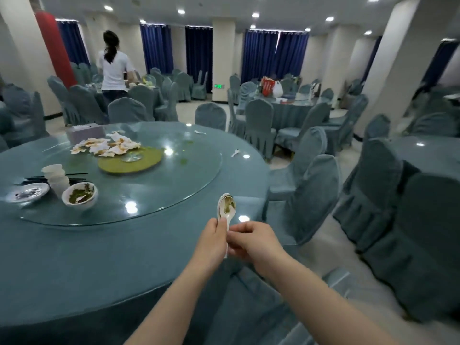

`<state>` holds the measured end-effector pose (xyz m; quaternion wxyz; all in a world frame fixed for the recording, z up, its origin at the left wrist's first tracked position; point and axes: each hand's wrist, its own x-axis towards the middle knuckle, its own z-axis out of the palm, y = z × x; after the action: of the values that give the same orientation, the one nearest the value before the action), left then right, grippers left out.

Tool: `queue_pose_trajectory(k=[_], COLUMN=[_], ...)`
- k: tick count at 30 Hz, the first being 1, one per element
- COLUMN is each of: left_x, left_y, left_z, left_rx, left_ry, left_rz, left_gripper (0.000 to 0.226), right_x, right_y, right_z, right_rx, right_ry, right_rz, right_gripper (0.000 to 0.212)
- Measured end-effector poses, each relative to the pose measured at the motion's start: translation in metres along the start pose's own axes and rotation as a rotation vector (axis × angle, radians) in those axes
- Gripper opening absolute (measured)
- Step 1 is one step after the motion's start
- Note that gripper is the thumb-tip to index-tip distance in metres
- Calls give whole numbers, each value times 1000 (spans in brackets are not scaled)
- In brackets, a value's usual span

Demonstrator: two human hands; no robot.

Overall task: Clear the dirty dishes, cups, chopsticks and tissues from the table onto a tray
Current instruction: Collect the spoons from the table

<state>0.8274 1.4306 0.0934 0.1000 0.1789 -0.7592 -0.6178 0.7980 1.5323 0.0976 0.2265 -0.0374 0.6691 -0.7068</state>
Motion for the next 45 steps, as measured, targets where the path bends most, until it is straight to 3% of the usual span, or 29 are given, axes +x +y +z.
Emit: queue_pose_trajectory(k=[4, 8, 13, 17, 22, 35, 45], left_x=[-6, -9, -1, 23, 79, 262, 413], left_y=[8, 18, 34, 40, 35, 80, 119], left_z=[106, 200, 299, 344, 376, 505, 651], left_rx=[30, 241, 259, 136, 47, -24, -117], left_ry=[-136, -101, -98, -82, -82, -188, -78], left_rz=[17, 78, 56, -22, -117, -114, -163], left_gripper=[31, 34, 36, 35, 34, 22, 21], right_x=[-15, -18, -8, 20, 73, 214, 368], right_y=[0, -3, -11, -10, -10, -73, -135], right_z=[-108, -209, -310, -373, -430, -591, -781], right_rx=[-71, -269, -446, -516, -435, -372, -397], right_ry=[85, 166, 170, 187, 218, 209, 131], right_rz=[-3, -65, -132, -146, -87, -85, -116], right_gripper=[10, 10, 14, 12, 9, 18, 23])
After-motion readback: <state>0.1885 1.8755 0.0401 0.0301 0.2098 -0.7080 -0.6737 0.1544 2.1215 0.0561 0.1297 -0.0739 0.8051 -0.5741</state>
